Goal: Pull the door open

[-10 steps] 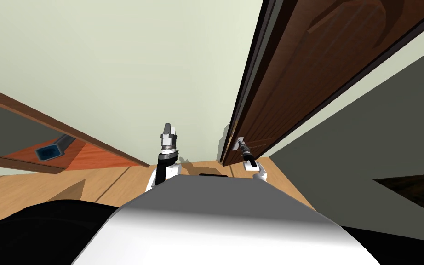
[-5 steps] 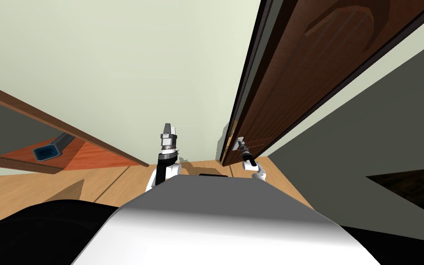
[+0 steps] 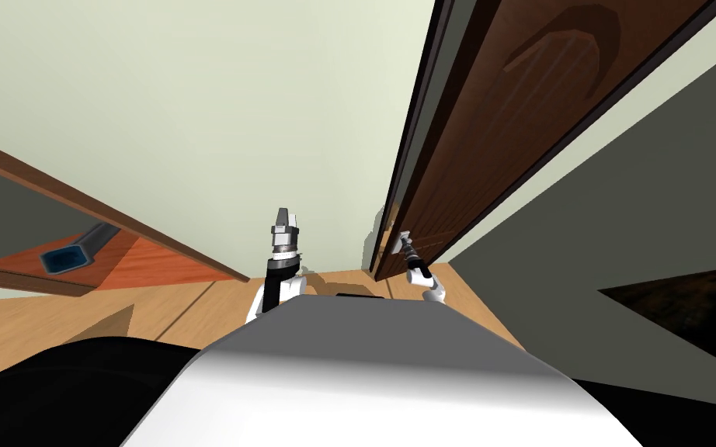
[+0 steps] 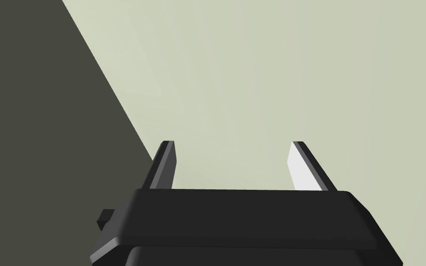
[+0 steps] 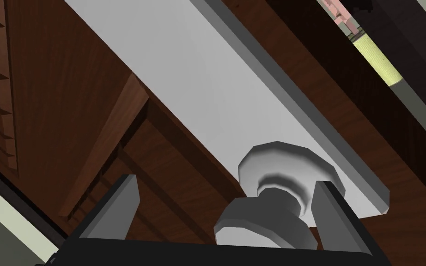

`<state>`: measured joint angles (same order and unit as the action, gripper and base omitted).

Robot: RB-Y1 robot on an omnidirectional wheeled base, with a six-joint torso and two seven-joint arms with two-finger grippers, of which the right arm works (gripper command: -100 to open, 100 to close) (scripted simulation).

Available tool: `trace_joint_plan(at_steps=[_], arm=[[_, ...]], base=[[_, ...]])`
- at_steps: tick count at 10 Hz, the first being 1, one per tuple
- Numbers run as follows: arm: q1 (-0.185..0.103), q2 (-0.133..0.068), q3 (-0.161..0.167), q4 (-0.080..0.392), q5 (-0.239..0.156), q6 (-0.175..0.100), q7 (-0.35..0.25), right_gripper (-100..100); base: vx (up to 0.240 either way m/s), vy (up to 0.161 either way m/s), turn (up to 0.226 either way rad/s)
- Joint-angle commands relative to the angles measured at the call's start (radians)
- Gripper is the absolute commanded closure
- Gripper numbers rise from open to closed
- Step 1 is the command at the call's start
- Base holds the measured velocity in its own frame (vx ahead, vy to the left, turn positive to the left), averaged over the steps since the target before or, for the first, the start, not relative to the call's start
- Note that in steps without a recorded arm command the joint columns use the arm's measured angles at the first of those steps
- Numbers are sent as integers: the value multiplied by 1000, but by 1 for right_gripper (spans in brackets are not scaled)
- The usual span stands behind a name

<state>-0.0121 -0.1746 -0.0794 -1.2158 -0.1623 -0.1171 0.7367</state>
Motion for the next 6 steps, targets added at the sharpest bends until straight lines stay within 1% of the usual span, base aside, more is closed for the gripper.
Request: trace_joint_plan(at_steps=[1,2,4,5,6], arm=[[7,-16,-22,7,-42,3,-6,100],[0,-6,-21,10,-74,40,-17,100],[0,-6,-21,10,-127,40,-17,100],[-6,4,-19,14,-157,79,-28,100],[-6,4,-19,14,-184,79,-28,100]], base=[[-31,-16,2],[-24,-27,-37],[-31,-9,-30],[-49,-32,-78],[-46,-35,-12]])
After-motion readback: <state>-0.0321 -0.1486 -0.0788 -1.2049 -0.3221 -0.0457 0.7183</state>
